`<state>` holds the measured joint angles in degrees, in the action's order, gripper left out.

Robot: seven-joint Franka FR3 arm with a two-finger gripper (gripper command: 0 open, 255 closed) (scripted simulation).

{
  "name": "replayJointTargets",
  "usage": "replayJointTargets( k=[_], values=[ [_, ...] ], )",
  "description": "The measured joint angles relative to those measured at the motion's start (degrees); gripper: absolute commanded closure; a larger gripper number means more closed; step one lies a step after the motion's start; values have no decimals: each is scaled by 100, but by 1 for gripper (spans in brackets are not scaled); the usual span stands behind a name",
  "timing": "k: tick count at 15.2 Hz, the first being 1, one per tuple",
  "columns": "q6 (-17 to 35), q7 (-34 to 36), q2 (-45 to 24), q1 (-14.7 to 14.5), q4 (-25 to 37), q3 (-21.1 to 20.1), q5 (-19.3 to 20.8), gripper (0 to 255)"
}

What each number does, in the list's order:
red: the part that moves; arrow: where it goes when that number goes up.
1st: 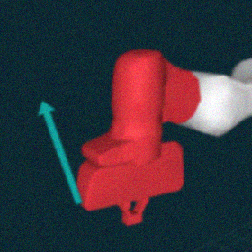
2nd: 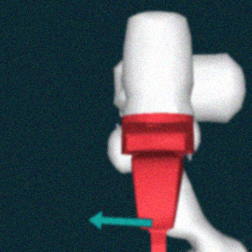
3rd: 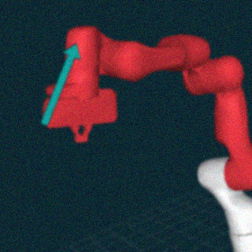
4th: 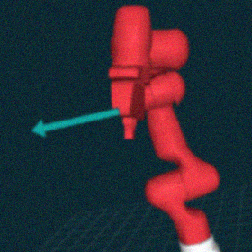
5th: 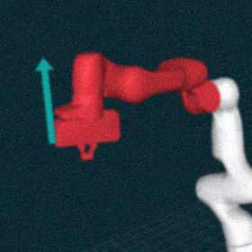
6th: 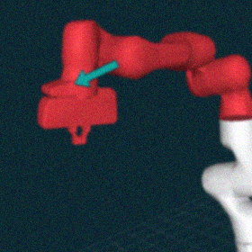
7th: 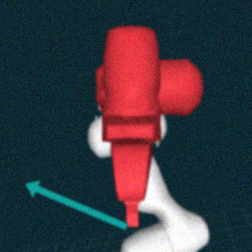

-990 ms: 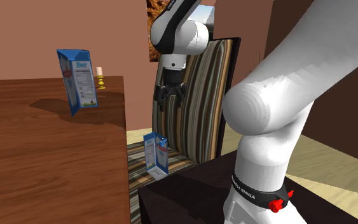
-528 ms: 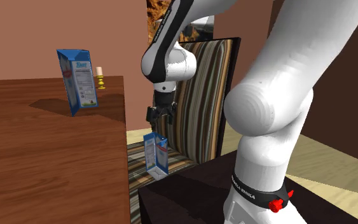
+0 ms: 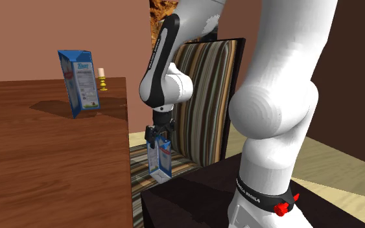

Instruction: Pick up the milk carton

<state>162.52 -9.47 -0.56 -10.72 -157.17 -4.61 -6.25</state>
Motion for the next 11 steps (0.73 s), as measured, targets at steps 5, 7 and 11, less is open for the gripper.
replayJointTargets(
  k=[5, 7, 11],
  values=[
    [431, -30, -447, -10, 17, -11, -32, 255],
    [462, -29, -461, -10, 16, -12, -35, 255],
    [465, -33, -465, -8, 29, -11, -35, 255]
  ],
)
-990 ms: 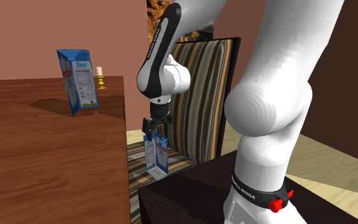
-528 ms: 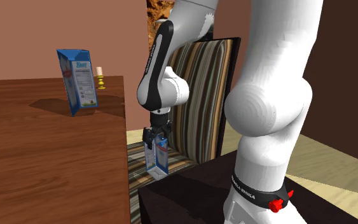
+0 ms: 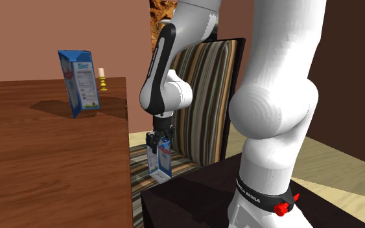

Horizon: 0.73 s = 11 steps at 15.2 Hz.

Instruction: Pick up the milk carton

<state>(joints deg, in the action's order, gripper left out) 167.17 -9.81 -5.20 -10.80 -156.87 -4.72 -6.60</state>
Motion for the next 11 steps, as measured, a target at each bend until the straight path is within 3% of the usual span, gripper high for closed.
replayJointTargets(
  k=[5, 11],
  values=[
    [-41, 12, 42, -4, -14, 1, 4, 255],
    [-554, 59, 586, -5, -61, 1, 37, 255]
  ],
)
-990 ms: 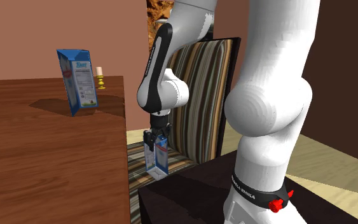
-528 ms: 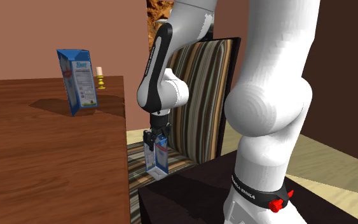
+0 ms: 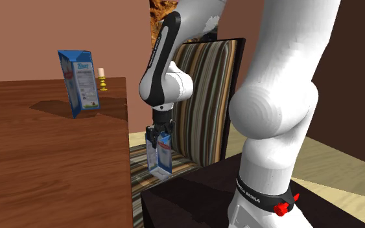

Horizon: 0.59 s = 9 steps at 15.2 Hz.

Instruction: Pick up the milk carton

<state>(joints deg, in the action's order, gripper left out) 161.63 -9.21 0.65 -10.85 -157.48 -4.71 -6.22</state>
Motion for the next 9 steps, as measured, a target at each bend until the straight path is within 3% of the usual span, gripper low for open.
replayJointTargets(
  k=[9],
  values=[
    [-861, 50, 802, 16, 59, 11, 44, 255]
  ],
)
